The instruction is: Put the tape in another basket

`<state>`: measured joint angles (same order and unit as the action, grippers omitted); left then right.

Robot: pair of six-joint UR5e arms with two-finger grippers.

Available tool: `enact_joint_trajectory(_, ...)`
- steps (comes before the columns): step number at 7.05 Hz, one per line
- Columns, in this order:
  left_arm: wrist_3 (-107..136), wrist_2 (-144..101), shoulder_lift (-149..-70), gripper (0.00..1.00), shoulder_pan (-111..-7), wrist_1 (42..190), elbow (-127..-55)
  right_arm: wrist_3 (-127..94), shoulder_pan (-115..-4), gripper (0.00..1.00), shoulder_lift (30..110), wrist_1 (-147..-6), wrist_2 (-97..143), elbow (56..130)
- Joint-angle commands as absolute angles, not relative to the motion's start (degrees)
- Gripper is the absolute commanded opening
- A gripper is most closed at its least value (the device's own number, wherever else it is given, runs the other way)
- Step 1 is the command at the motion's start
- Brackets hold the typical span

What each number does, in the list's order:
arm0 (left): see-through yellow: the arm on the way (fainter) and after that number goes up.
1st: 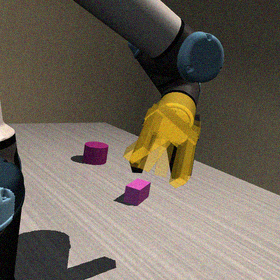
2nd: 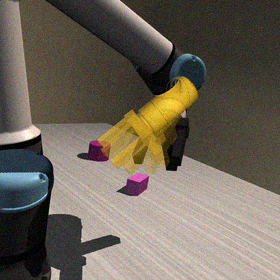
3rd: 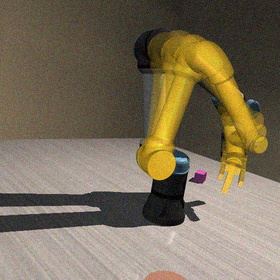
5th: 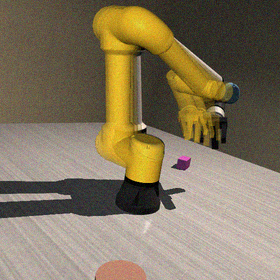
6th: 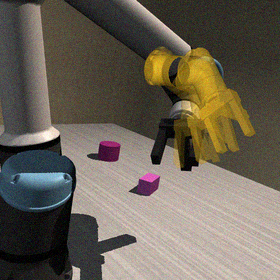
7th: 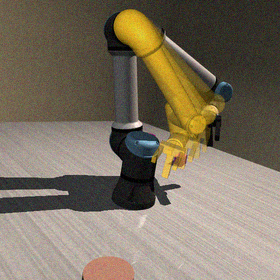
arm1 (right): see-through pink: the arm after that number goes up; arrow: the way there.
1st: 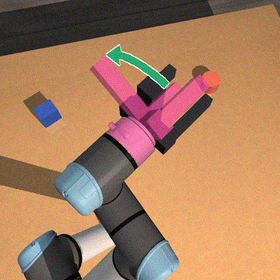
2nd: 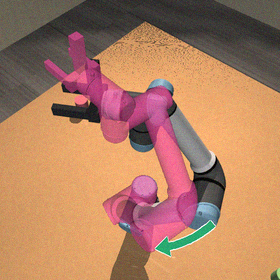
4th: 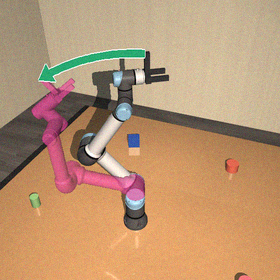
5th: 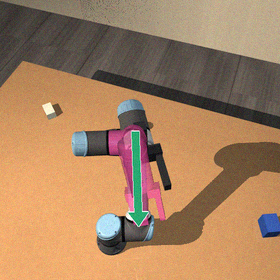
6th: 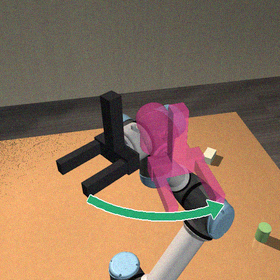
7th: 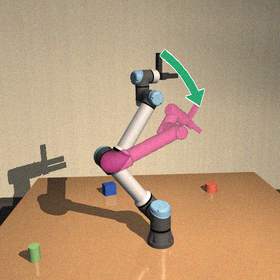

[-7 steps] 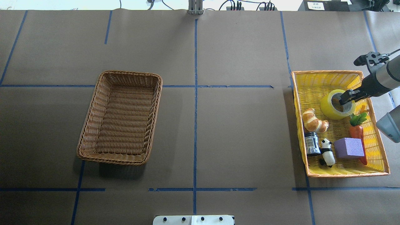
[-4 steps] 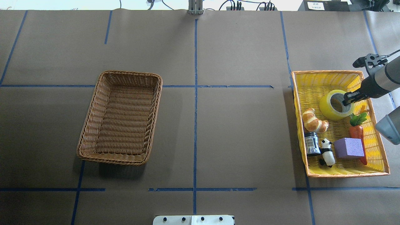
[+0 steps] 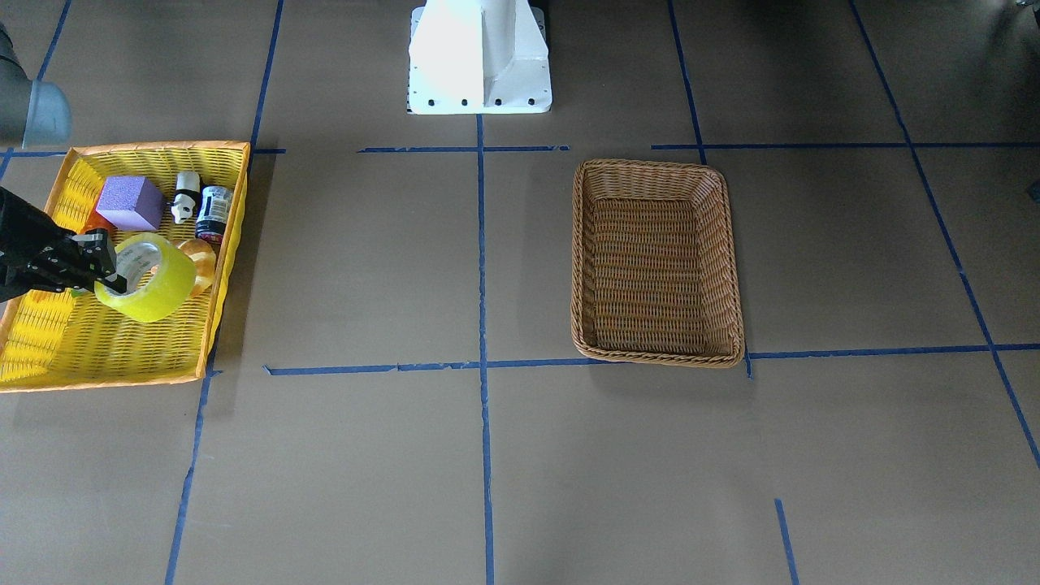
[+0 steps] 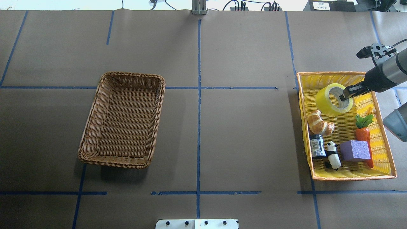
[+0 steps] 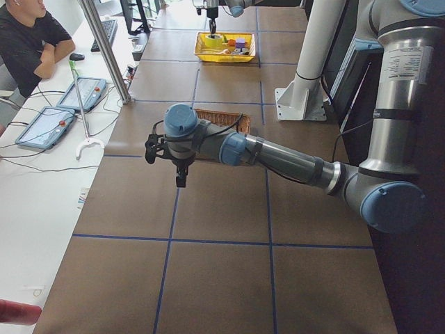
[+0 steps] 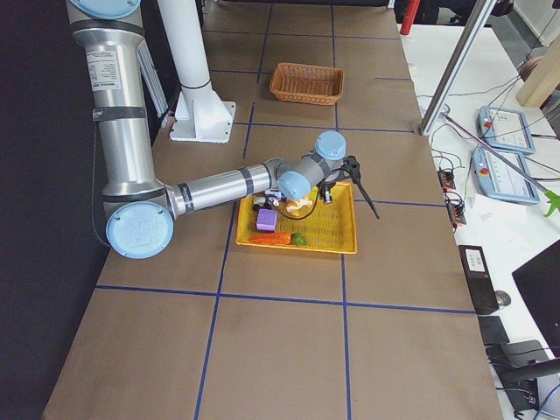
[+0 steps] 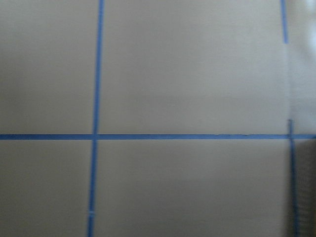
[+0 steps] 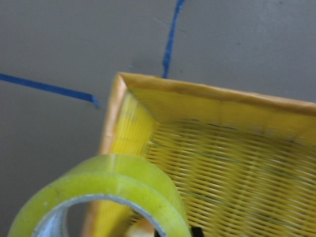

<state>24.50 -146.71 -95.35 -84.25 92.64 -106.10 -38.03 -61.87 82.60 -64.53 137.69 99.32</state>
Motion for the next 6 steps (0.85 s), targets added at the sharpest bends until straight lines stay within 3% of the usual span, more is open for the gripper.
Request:
enact_joint_trajectory(1,40.46,-147.83,-103.77,1.00,-74.50,95.34,-108.01,-60.89,-60.13,0.00,78.07,-63.38,140.45,106.49)
enact_joint_trajectory(4,64.42,-141.72,-113.70,1.00,-59.45,112.61,-105.56,-89.31,-49.96,0.00,71.03,-49.46,136.27,107.84)
enact_joint_trajectory(6,84.08,-137.66,-115.21,0.98,-55.65,127.80,-105.47,-103.73,-44.24,0.00,70.93,-33.31,129.50,107.84)
